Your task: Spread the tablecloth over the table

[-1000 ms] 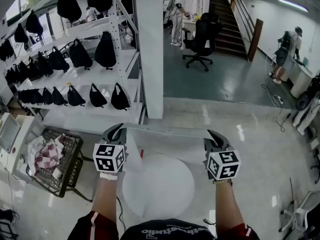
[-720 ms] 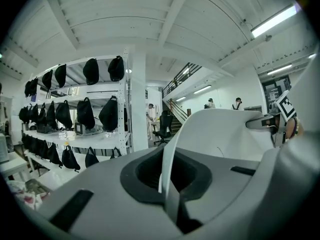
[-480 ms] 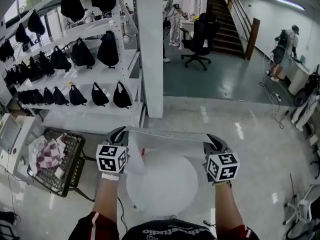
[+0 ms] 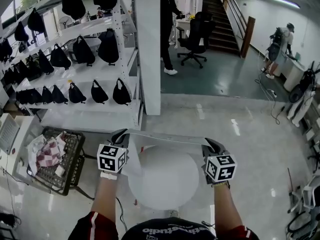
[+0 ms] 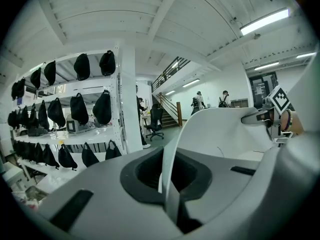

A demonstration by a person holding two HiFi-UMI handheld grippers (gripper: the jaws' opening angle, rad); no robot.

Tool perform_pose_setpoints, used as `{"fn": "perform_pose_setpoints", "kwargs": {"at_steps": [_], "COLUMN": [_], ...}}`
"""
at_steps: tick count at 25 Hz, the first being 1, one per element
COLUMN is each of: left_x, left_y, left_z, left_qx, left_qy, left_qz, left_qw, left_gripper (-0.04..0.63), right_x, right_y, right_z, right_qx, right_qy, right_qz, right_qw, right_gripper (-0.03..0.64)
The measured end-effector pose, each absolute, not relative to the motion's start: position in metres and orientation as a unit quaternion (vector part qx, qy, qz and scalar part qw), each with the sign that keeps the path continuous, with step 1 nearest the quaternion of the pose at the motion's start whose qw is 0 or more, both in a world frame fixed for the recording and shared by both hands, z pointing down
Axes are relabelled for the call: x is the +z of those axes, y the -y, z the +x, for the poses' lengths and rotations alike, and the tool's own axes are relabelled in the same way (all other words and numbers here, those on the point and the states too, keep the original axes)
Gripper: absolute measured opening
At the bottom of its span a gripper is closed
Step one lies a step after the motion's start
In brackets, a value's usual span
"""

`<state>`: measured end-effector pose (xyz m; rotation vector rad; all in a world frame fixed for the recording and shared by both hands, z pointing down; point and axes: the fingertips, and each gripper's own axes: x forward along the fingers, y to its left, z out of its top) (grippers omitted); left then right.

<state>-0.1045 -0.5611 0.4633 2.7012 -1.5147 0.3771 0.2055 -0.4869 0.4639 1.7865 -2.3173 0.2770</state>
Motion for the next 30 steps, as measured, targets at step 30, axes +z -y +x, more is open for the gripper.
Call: {"fn": "perform_pose_setpoints", "kwargs": {"at_steps": [30], "left_x": [0.557], "left_y": [0.445], "left_z": [-0.110], "left_qx": [0.136], "left_qy": [0.445], "left_qz": [0.879], "left_qw": [0.104], "left_gripper": [0.126], "right_x": [0.554], "right_y": [0.357], "right_z": [0.211], "right_qx": [0.157], "right_qy": [0.733], "right_qz": [0.646], "right_qw": [0.144], "right_gripper": [0.028]}}
